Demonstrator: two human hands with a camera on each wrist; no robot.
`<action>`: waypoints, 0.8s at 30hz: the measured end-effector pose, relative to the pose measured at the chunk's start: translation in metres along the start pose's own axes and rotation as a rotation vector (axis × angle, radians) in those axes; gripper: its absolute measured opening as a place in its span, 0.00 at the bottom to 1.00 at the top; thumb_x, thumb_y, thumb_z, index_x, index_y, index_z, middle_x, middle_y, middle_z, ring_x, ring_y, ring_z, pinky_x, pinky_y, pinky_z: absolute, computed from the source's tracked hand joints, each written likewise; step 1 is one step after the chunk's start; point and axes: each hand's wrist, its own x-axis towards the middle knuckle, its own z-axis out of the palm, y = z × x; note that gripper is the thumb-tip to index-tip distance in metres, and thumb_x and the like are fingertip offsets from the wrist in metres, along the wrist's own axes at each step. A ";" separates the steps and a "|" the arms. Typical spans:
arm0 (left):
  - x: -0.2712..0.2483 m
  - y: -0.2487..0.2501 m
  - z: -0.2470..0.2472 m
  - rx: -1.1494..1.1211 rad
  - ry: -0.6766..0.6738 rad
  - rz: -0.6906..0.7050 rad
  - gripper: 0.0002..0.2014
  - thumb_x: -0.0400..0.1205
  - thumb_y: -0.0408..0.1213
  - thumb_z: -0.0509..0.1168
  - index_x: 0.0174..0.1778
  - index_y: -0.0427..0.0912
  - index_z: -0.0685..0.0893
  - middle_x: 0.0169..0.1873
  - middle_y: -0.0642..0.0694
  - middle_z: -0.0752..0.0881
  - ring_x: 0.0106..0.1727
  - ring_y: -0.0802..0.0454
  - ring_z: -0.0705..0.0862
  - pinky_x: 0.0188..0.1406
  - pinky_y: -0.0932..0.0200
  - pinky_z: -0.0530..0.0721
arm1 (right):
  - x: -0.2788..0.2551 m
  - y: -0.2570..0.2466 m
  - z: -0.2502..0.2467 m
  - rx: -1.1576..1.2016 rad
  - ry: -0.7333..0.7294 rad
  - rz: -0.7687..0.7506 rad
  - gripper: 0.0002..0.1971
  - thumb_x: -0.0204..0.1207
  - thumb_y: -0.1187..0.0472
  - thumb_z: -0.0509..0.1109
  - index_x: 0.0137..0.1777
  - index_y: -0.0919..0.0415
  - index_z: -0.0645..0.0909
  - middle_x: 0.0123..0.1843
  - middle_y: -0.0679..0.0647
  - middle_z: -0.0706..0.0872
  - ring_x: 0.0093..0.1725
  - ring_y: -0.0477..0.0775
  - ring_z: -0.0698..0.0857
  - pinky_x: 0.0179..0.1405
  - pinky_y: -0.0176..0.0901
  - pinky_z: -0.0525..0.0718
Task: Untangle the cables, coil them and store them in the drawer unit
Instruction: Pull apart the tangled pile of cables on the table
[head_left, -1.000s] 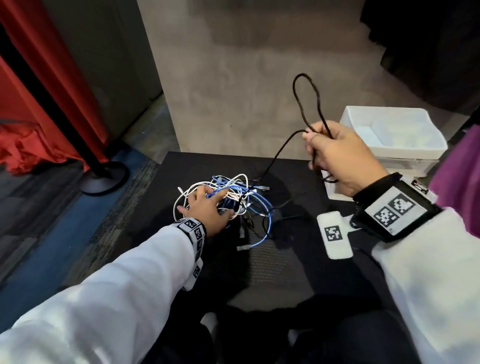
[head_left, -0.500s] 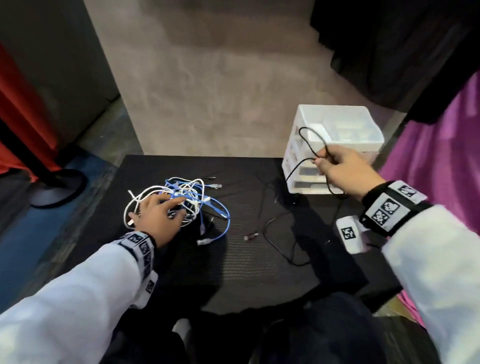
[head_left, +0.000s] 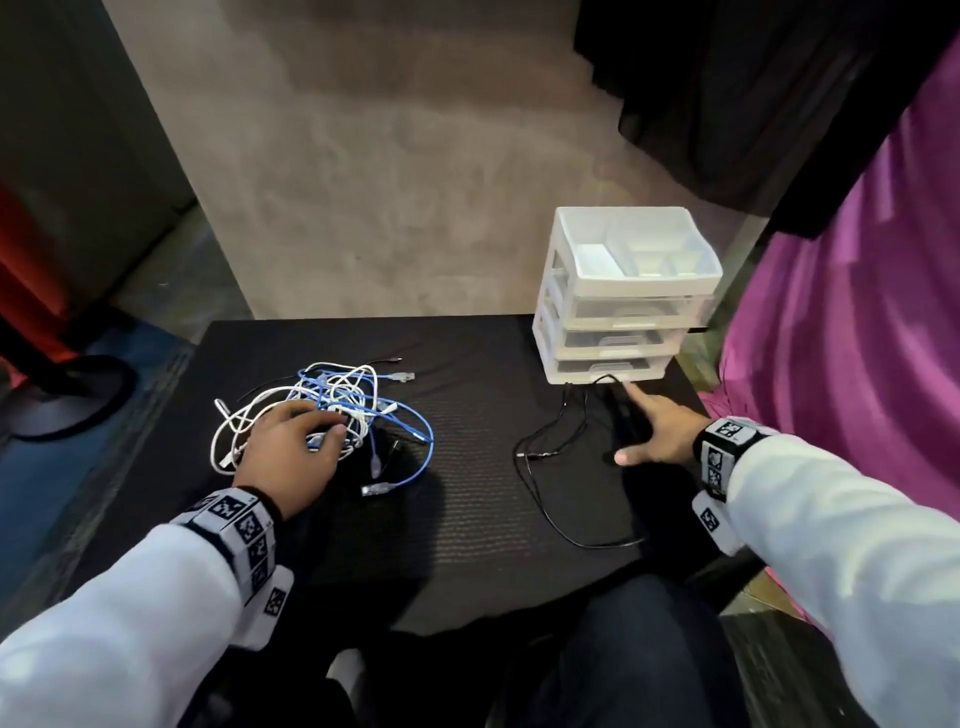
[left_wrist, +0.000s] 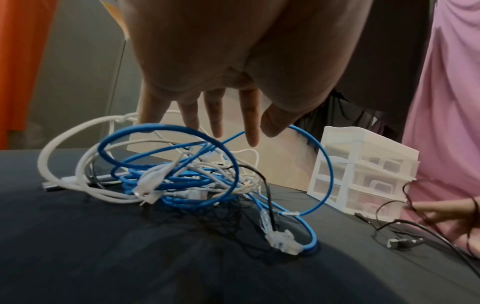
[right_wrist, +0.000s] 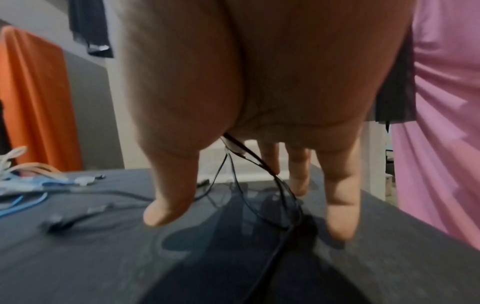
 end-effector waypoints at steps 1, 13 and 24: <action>-0.001 0.002 0.001 -0.009 0.004 0.001 0.08 0.81 0.43 0.75 0.55 0.51 0.94 0.60 0.46 0.84 0.69 0.43 0.81 0.76 0.48 0.75 | -0.004 -0.004 0.006 -0.040 -0.044 -0.010 0.72 0.56 0.24 0.82 0.90 0.33 0.34 0.93 0.60 0.56 0.89 0.73 0.62 0.87 0.64 0.64; -0.015 -0.010 -0.010 -0.092 0.114 0.069 0.07 0.82 0.37 0.72 0.53 0.49 0.94 0.55 0.51 0.86 0.63 0.49 0.84 0.71 0.53 0.78 | -0.019 0.004 -0.050 0.177 0.402 0.008 0.71 0.40 0.16 0.78 0.84 0.49 0.62 0.81 0.66 0.76 0.79 0.73 0.76 0.78 0.68 0.77; 0.004 -0.013 -0.014 0.139 0.010 0.008 0.33 0.76 0.62 0.68 0.77 0.54 0.79 0.71 0.47 0.79 0.75 0.42 0.76 0.77 0.40 0.74 | -0.067 -0.137 -0.010 -0.079 0.429 -0.340 0.25 0.79 0.30 0.67 0.72 0.38 0.81 0.80 0.45 0.77 0.85 0.56 0.65 0.85 0.71 0.55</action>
